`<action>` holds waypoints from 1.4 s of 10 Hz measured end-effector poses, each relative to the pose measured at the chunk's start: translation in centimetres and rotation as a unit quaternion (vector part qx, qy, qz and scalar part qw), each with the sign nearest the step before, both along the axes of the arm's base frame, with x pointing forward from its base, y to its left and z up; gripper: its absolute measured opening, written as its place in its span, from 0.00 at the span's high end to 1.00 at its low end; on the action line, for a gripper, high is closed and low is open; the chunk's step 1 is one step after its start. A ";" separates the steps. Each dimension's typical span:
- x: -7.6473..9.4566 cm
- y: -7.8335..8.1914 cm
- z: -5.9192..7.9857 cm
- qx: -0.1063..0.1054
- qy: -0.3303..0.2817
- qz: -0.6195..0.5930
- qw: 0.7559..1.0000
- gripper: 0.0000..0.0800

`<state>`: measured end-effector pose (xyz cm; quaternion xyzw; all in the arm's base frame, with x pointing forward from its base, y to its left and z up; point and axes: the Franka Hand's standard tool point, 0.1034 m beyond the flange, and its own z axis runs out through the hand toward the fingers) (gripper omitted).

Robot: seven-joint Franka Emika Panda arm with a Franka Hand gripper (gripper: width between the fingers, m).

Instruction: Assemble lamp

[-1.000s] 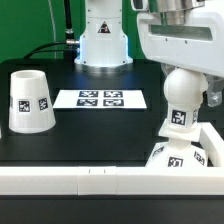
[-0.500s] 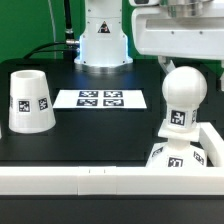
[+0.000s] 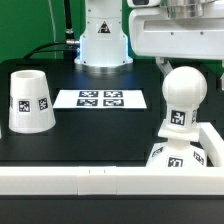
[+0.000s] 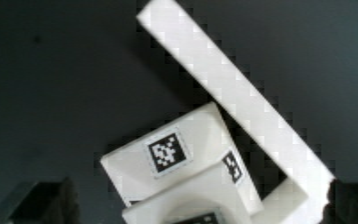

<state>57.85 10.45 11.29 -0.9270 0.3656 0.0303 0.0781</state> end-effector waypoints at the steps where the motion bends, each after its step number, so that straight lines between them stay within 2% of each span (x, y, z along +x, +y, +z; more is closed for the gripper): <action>1: -0.9 -0.7 0.3 -0.002 -0.004 0.039 0.999 0.13; 2: -1.6 -2.2 0.5 -0.002 -0.015 0.082 0.997 0.13; 3: -2.6 -4.3 0.5 -0.005 -0.018 0.115 0.993 0.13; 4: -3.0 -5.9 0.1 -0.004 -0.018 0.131 0.991 0.13; 6: -3.0 -5.2 0.1 -0.003 -0.016 0.125 0.992 0.13; 8: -3.0 -5.4 0.0 -0.004 -0.016 0.126 0.992 0.13; 9: -3.5 -6.4 -0.2 -0.010 -0.034 0.169 0.985 0.13; 10: -4.9 -8.2 -0.4 -0.013 -0.042 0.197 0.979 0.13; 12: -6.6 -11.2 0.1 -0.016 -0.046 0.229 0.972 0.13; 13: -7.5 -13.4 0.7 -0.018 -0.049 0.241 0.969 0.13; 14: -7.9 -14.8 1.6 -0.020 -0.052 0.227 0.972 0.13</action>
Offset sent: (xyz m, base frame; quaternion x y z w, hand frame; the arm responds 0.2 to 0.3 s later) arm -0.0329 -0.0697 -0.0075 0.0222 -0.0322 -0.1248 0.9914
